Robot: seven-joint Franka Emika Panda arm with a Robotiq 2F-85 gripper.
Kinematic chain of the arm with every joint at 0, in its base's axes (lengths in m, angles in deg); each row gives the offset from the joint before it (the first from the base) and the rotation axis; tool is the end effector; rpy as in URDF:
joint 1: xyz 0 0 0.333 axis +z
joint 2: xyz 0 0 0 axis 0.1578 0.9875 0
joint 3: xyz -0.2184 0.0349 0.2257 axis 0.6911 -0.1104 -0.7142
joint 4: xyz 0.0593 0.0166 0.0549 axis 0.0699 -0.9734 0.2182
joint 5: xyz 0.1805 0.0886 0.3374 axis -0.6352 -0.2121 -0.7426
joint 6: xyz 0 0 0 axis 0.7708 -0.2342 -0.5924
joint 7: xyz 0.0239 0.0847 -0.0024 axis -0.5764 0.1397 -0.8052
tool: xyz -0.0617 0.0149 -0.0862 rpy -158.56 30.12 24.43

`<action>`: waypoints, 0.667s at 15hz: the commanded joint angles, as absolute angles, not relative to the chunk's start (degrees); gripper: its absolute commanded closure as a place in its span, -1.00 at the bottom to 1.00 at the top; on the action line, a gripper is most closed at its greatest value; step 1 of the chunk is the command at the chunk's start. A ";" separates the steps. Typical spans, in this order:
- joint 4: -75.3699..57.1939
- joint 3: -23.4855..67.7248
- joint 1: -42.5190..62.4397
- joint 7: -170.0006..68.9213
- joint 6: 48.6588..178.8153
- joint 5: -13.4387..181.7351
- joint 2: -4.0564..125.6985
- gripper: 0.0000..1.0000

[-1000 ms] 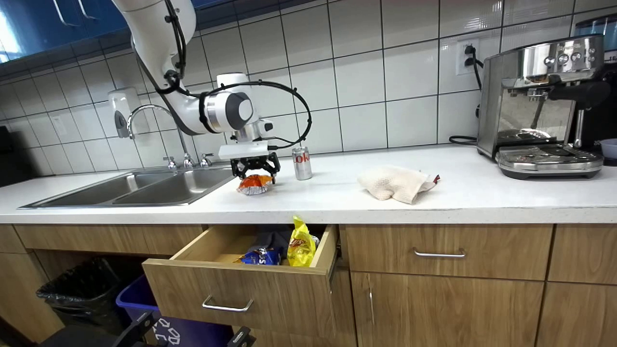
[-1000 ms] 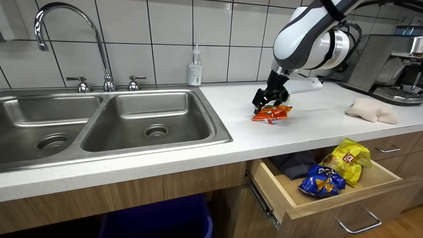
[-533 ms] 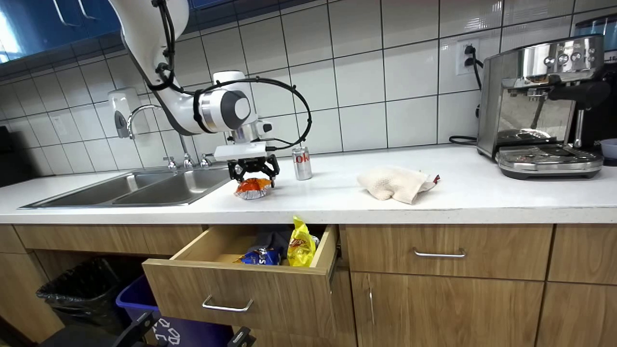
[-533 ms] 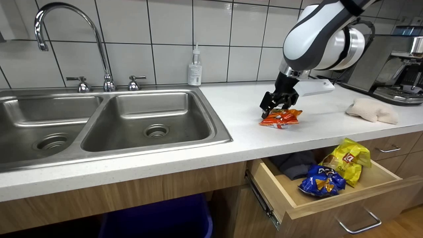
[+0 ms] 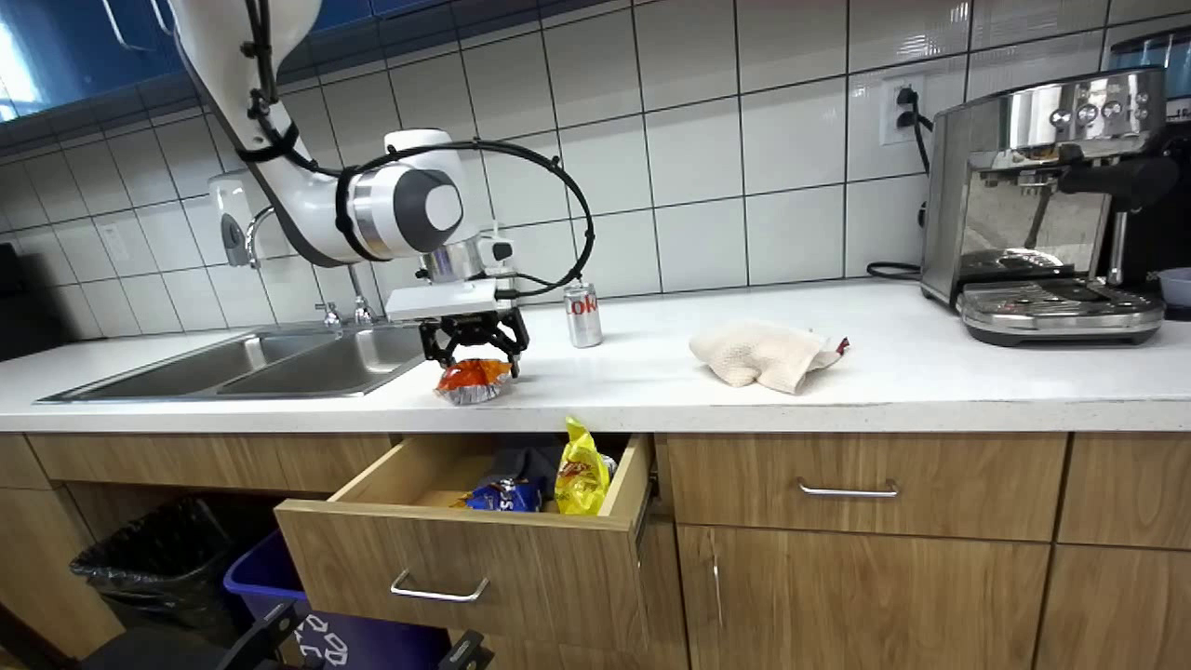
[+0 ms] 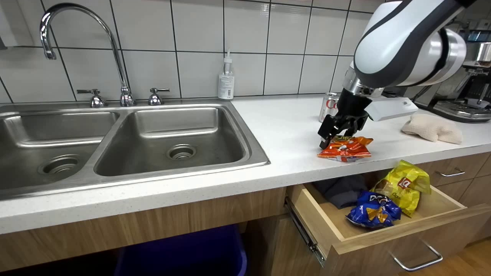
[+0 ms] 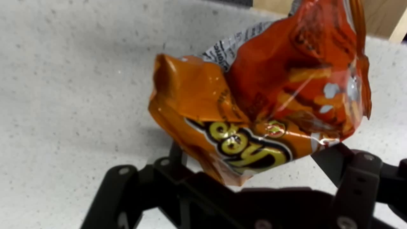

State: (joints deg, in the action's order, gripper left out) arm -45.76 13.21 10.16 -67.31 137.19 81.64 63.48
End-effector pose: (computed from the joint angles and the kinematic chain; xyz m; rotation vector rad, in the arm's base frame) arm 0.5555 0.0592 0.2320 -3.0756 -0.4918 -0.2713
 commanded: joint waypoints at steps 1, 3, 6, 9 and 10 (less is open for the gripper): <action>-55.52 13.15 9.22 -67.74 138.90 81.78 55.18 -1.00; -59.39 13.09 8.90 -68.63 139.16 81.19 51.75 -1.00; -64.98 13.64 9.18 -69.18 137.89 81.49 45.79 -1.00; -68.50 14.03 9.74 -70.60 137.23 80.41 41.21 -1.00; -69.10 14.26 10.04 -70.72 137.16 80.08 40.12 -1.00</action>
